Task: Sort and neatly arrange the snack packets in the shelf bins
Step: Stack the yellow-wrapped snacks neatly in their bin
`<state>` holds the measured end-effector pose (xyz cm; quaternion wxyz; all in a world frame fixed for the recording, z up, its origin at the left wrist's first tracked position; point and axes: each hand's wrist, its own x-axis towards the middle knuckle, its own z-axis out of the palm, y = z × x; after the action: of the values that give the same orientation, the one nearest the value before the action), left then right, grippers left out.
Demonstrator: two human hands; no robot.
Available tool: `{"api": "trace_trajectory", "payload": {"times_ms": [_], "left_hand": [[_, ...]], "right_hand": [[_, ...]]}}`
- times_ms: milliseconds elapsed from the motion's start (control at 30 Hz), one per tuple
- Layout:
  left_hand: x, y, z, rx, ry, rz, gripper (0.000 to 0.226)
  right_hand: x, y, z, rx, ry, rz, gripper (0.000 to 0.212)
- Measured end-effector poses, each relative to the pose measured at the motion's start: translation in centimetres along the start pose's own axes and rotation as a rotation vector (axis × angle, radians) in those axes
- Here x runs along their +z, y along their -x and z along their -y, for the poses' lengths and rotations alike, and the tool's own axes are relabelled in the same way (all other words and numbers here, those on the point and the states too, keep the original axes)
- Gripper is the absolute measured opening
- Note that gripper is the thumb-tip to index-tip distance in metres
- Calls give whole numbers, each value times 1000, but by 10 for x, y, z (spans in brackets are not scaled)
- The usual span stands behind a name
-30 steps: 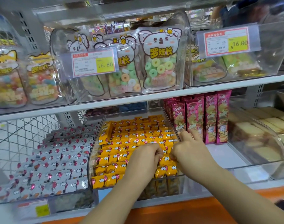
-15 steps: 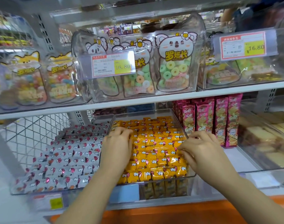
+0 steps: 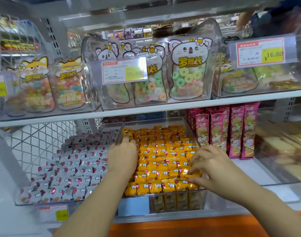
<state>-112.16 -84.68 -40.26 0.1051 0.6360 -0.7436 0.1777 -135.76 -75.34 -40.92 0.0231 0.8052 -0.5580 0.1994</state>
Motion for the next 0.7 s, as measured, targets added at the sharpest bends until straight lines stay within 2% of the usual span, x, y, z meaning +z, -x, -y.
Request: {"api": "trace_trajectory", "payload": {"times_ms": [133, 267, 433, 533, 700], "left_hand": [[-2, -3, 0, -48, 159, -9, 21], [-1, -5, -2, -101, 377, -13, 22], [-3, -8, -6, -169, 492, 2, 10], [-4, -7, -10, -171, 517, -1, 8], [-8, 1, -16, -177, 606, -63, 3]], "right_hand": [[-5, 2, 7, 41, 122, 173, 37], [-3, 2, 8, 76, 171, 201, 30], [-2, 3, 13, 111, 171, 226, 10], [-4, 4, 14, 113, 194, 222, 14], [-7, -3, 13, 87, 265, 262, 33]]}}
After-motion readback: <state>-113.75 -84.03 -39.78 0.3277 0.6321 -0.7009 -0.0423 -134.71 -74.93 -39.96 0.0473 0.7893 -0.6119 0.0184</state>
